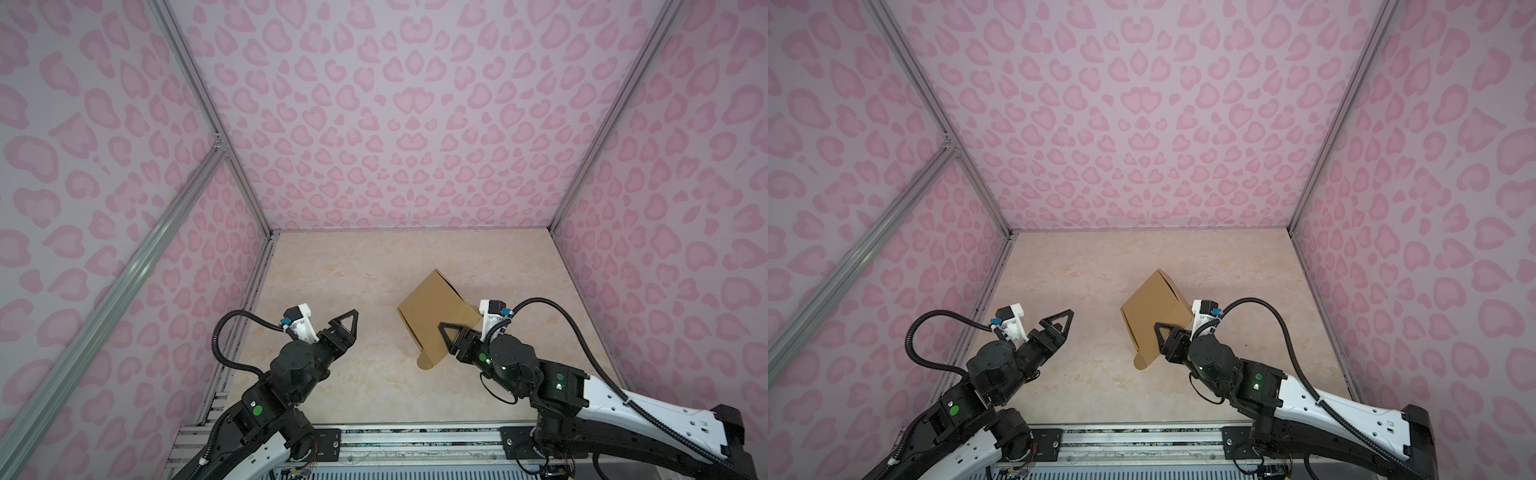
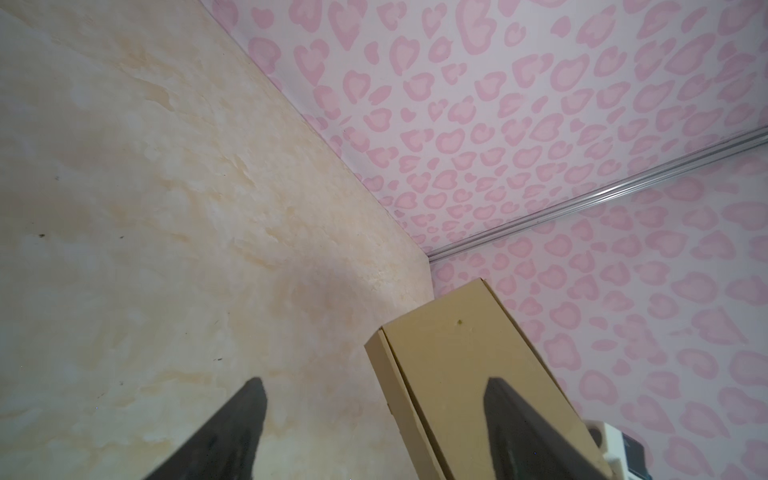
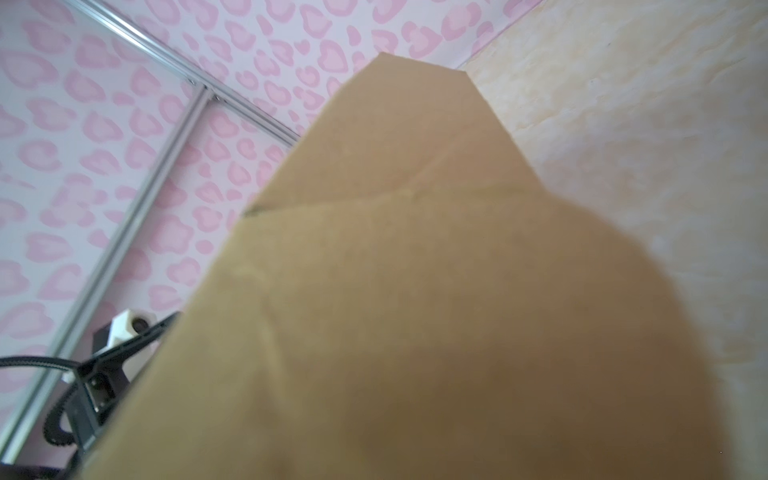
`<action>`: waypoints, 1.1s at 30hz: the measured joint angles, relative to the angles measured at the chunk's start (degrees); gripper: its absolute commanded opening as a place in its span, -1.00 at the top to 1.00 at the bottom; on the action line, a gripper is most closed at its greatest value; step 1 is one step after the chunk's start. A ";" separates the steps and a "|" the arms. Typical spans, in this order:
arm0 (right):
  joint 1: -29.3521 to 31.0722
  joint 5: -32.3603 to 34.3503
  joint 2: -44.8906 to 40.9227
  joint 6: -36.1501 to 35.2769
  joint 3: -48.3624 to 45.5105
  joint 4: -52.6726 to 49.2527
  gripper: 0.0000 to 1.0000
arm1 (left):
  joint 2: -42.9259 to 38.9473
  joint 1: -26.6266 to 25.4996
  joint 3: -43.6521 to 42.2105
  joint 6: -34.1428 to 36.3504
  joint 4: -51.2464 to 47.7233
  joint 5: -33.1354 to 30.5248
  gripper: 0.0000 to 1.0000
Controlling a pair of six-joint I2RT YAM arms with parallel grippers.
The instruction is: Fold the paper box
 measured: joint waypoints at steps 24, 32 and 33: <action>-3.69 -13.66 18.58 -25.94 28.44 -61.05 -0.13 | 0.26 0.11 -11.10 -2.25 1.51 5.42 -0.70; -8.92 -20.81 25.42 -32.54 28.55 -61.24 -0.14 | -3.61 0.11 -14.60 -5.11 1.84 5.77 -0.70; -9.29 -21.33 26.32 -33.16 29.09 -61.27 -0.14 | -3.78 0.11 -14.93 -5.55 1.86 5.81 -0.70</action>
